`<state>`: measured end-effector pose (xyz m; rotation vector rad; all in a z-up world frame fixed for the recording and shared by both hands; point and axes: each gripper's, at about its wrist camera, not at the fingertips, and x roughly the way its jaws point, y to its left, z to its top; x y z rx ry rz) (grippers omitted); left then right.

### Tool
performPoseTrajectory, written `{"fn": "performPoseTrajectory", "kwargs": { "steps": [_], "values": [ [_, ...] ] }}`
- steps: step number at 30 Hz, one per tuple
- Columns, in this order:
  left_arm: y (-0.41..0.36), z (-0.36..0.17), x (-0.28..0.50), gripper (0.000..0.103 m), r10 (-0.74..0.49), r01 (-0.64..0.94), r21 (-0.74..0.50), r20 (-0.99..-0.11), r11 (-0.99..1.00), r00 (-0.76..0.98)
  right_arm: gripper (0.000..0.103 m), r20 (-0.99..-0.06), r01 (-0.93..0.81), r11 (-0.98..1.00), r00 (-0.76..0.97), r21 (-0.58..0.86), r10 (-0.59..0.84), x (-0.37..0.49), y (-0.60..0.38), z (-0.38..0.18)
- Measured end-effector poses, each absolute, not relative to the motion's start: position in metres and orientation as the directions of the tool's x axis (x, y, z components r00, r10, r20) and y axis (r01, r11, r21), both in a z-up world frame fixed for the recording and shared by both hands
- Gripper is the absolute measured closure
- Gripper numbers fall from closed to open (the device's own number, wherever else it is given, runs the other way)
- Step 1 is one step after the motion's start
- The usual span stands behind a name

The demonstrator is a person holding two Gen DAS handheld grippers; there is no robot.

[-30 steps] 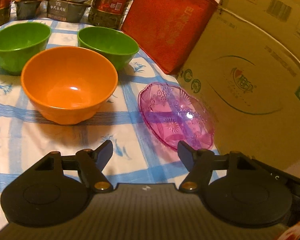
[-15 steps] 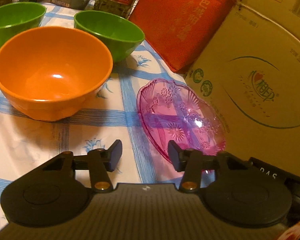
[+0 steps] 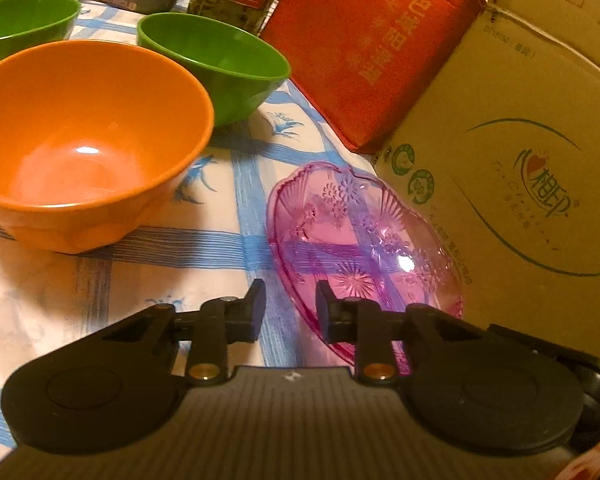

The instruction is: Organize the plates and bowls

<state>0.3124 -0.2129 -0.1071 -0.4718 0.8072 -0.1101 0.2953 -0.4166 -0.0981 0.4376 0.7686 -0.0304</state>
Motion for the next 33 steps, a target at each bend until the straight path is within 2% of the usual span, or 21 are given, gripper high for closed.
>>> {"fn": "performPoseTrajectory", "kwargs": {
  "steps": [6, 18, 33],
  "values": [
    [-0.218, -0.107, 0.314, 0.089, -0.272, -0.062, -0.431, -0.669, 0.9, 0.692, 0.089, -0.684, 0.191, 0.913, 0.719, 0.361, 0.12, 0.297, -0.418, -0.1],
    [-0.211, -0.094, 0.296, 0.089, -0.282, -0.029, -0.404, -0.686, 0.914, 0.671, 0.089, -0.684, 0.189, 0.91, 0.718, 0.369, 0.129, 0.277, -0.413, -0.092],
    [-0.177, -0.068, 0.217, 0.089, -0.292, 0.026, -0.366, -0.698, 0.93, 0.654, 0.089, -0.678, 0.204, 0.889, 0.72, 0.411, 0.148, 0.189, -0.381, -0.068]
  ]
}}
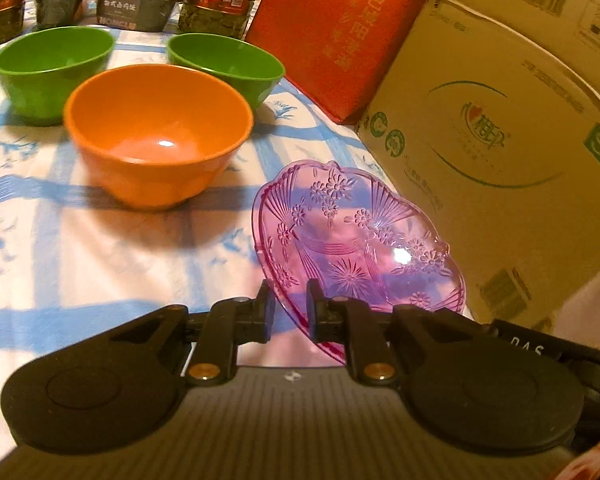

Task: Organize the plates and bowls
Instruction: 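Lift the small pink plate and carry it over the pink plate stack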

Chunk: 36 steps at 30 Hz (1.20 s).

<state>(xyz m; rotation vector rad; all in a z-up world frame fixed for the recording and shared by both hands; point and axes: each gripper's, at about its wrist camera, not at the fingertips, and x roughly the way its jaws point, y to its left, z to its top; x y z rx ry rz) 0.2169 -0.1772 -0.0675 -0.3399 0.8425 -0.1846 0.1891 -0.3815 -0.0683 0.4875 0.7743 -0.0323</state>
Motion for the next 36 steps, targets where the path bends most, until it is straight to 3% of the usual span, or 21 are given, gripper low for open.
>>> {"fn": "performPoseTrajectory", "kwargs": {
  "steps": [14, 36],
  "values": [
    [-0.112, -0.04, 0.141, 0.089, -0.233, -0.039, -0.355, -0.689, 0.934, 0.686, 0.089, -0.664, 0.11, 0.892, 0.708, 0.439, 0.24, 0.129, -0.32, -0.043],
    [0.021, -0.011, 0.08, 0.089, -0.048, -0.292, -0.375, -0.68, 0.88, 0.731, 0.089, -0.623, -0.182, 0.895, 0.661, 0.407, 0.418, 0.126, -0.182, -0.011]
  ]
}}
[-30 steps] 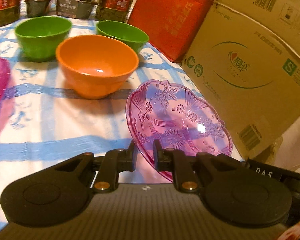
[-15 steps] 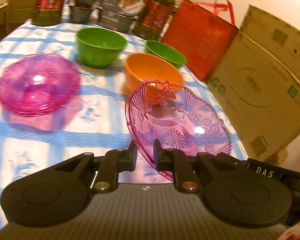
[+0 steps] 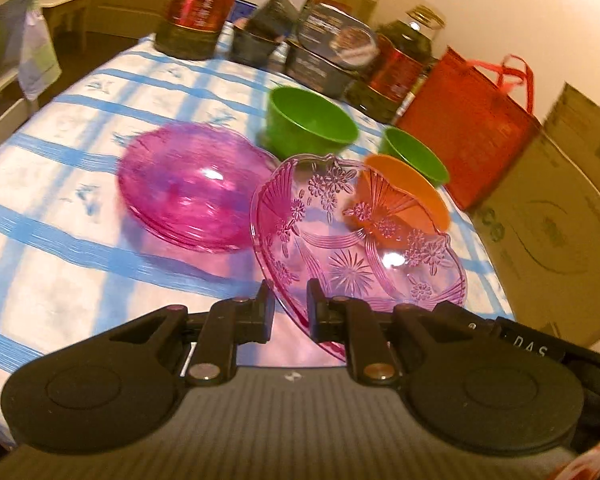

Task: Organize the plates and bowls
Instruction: 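Lift the small pink plate and carry it over the pink plate stack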

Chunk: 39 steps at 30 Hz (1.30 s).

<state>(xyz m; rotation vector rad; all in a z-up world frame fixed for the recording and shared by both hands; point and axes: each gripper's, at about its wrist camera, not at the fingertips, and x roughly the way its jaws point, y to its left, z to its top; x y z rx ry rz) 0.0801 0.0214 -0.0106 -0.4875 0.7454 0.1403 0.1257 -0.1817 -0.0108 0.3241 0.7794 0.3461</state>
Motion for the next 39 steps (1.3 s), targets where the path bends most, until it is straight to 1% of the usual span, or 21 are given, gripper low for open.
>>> {"fn": "performPoseTrajectory", "kwargs": {
  "steps": [20, 39],
  "values": [
    [0.087, -0.008, 0.099, 0.088, 0.033, -0.387, -0.368, -0.687, 0.845, 0.726, 0.089, -0.621, -0.316, 0.872, 0.612, 0.374, 0.489, 0.172, -0.104, -0.008],
    [0.117, -0.026, 0.135, 0.088, 0.048, -0.409, -0.341, -0.717, 0.846, 0.695, 0.089, -0.657, -0.338, 0.867, 0.565, 0.366, 0.498, 0.215, -0.069, -0.029]
  ]
}}
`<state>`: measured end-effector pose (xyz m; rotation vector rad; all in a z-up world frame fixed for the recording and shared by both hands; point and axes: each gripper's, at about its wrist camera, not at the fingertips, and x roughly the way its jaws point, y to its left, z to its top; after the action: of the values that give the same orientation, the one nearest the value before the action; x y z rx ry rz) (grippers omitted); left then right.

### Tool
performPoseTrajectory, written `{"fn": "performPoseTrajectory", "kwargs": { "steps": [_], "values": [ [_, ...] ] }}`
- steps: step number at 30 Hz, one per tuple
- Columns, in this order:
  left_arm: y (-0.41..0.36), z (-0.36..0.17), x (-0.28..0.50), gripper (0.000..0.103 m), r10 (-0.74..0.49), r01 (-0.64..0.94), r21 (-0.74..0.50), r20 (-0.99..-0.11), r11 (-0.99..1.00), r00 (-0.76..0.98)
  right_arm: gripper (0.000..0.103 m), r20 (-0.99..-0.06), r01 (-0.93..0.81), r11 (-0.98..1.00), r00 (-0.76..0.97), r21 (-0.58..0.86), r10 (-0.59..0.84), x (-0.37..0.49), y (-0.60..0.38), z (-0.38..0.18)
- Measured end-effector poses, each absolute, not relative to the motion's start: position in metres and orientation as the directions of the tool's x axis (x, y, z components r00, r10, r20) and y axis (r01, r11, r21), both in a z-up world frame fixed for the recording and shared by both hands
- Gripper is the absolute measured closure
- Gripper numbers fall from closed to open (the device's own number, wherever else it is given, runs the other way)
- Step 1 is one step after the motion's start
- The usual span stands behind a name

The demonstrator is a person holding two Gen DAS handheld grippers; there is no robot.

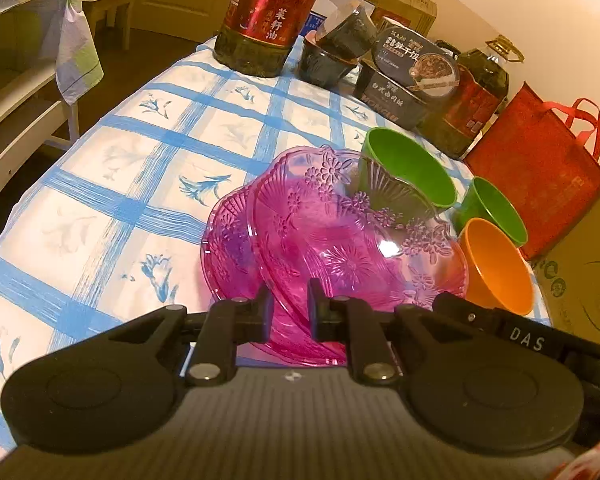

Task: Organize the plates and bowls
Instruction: 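Lift the small pink plate and carry it over the pink plate stack, then lower the small plate onto the stack and open both grippers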

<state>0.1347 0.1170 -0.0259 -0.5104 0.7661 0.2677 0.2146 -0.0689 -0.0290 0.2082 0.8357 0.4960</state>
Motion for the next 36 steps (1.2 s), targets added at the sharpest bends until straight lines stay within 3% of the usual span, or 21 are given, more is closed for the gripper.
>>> {"fn": "performPoseTrajectory", "kwargs": {
  "steps": [29, 30, 32, 34, 36],
  "values": [
    [0.136, -0.048, 0.151, 0.087, 0.054, -0.429, -0.303, -0.762, 0.851, 0.646, 0.087, -0.716, -0.346, 0.868, 0.495, 0.358, 0.492, 0.235, -0.046, -0.054],
    [0.135, -0.047, 0.151, 0.085, 0.056, -0.425, -0.297, -0.762, 0.855, 0.645, 0.086, -0.715, -0.346, 0.866, 0.493, 0.362, 0.495, 0.236, -0.046, -0.054],
    [0.134, -0.045, 0.149, 0.083, 0.062, -0.418, -0.291, -0.755, 0.86, 0.653, 0.072, -0.704, -0.354, 0.854, 0.488, 0.381, 0.516, 0.236, -0.047, -0.053],
    [0.132, -0.041, 0.145, 0.076, 0.079, -0.418, -0.275, -0.75, 0.866, 0.657, 0.046, -0.687, -0.354, 0.855, 0.511, 0.379, 0.517, 0.234, -0.052, -0.05],
    [0.133, -0.039, 0.14, 0.075, 0.091, -0.424, -0.269, -0.747, 0.865, 0.658, 0.046, -0.679, -0.341, 0.855, 0.521, 0.39, 0.517, 0.233, -0.056, -0.048]
  ]
}}
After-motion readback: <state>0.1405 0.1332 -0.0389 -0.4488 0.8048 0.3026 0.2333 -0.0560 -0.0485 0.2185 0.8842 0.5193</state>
